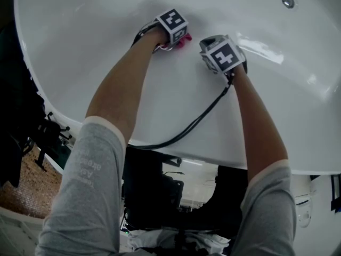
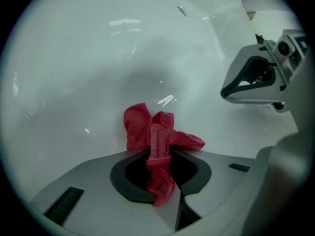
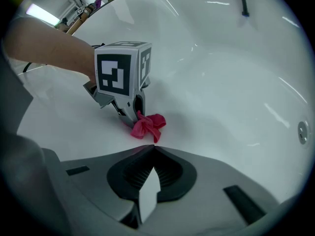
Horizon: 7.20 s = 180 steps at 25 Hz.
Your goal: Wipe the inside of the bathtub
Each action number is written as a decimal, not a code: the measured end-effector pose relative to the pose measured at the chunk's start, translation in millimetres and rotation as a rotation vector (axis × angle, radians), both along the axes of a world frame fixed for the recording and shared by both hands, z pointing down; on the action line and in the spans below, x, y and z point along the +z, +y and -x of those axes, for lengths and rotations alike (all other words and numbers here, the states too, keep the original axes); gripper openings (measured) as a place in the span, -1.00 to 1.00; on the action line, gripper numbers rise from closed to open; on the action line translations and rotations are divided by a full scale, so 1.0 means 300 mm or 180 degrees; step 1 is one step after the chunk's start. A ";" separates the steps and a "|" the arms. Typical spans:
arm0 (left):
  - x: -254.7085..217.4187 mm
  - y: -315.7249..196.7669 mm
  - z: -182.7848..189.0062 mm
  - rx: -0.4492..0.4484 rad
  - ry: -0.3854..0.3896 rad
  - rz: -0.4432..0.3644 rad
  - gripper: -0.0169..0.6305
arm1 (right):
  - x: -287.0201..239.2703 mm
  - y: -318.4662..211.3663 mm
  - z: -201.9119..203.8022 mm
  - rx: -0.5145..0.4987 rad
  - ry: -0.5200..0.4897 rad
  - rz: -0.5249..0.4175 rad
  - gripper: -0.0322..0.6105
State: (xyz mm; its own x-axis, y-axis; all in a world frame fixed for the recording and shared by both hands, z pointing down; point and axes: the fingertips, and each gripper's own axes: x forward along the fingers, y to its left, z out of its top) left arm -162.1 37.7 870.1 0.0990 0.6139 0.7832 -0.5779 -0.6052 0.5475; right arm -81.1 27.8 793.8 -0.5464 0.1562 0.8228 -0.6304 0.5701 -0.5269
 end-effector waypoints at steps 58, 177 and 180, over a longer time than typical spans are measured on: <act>0.055 -0.320 0.174 -0.0414 -0.0535 -0.1698 -0.71 | 0.046 -0.025 -0.068 0.0116 0.0193 -0.0082 -0.87; -2.656 0.107 -0.032 -0.2975 0.1607 -0.4634 -0.71 | -2.214 0.060 -0.412 0.1173 -0.1194 -0.2026 -0.87; -2.738 0.154 -0.077 -0.2852 0.1785 -0.4674 -0.71 | -2.328 0.096 -0.471 0.1417 -0.1186 -0.2202 -0.87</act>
